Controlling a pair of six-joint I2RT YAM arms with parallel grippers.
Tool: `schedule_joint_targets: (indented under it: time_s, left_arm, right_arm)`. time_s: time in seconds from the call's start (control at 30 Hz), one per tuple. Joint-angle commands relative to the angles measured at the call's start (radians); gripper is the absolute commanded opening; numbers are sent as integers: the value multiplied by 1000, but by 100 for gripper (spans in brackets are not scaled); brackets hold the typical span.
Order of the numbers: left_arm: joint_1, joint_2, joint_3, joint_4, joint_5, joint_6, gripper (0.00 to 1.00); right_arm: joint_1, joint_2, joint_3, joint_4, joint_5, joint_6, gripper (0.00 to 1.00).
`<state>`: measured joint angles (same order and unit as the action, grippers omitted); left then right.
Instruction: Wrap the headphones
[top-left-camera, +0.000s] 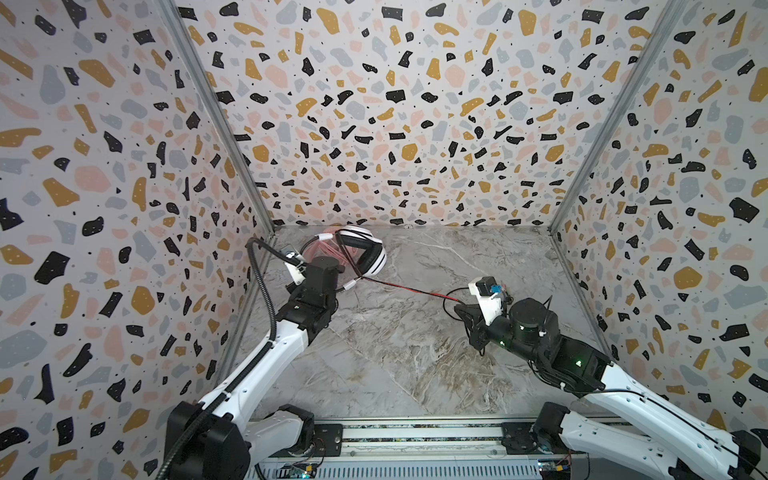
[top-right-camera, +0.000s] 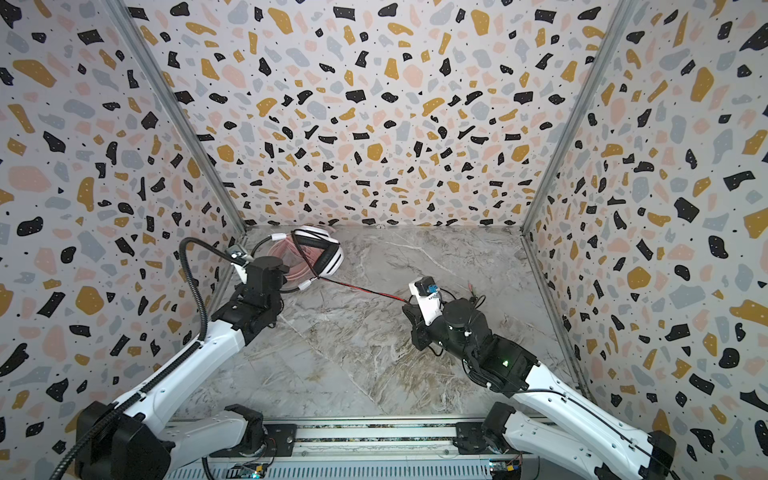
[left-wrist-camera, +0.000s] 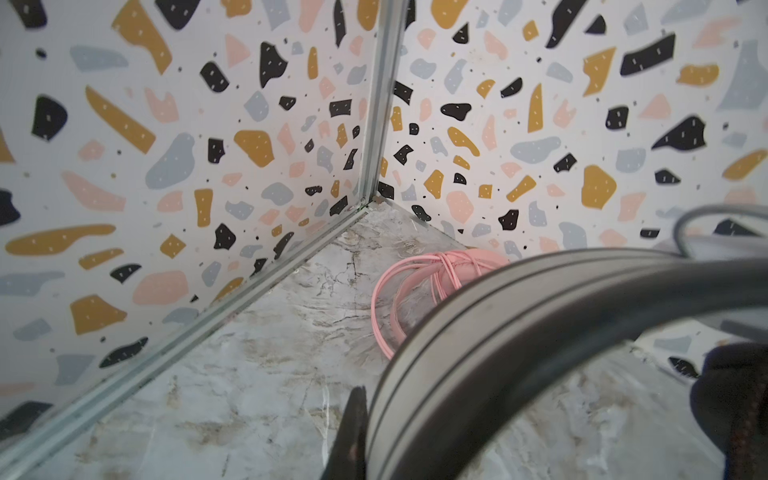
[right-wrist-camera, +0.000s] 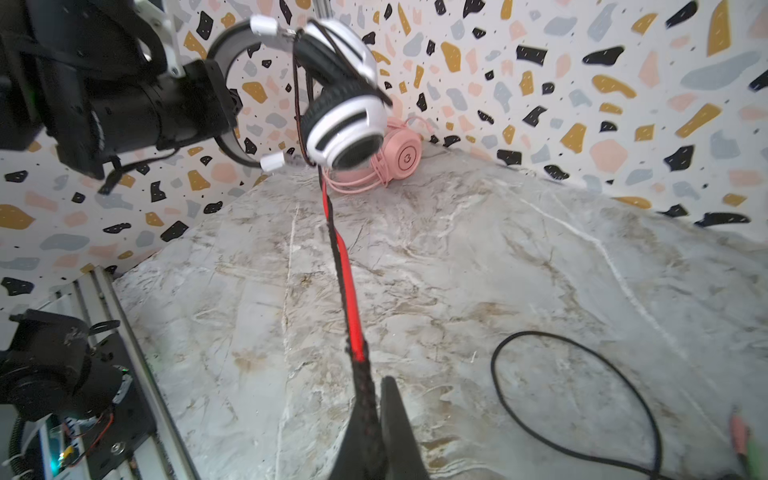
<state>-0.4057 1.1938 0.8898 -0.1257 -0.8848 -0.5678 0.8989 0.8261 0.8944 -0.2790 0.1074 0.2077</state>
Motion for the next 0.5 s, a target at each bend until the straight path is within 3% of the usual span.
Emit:
schedule_joint_targets:
  time_s: [0.0,0.3,0.47]
  left_arm:
    - [-96,59,59,92,-185,166,0]
    - [-359,137,133,15,-174,368,0]
    - [-447,128,142,-12,-89,426,0]
  right_arm:
    - [3,16,114,-49,70,-66,0]
    - [1,48,296,-52,183,-177,0]
    - [-28,53,339,-18,220,-220,0]
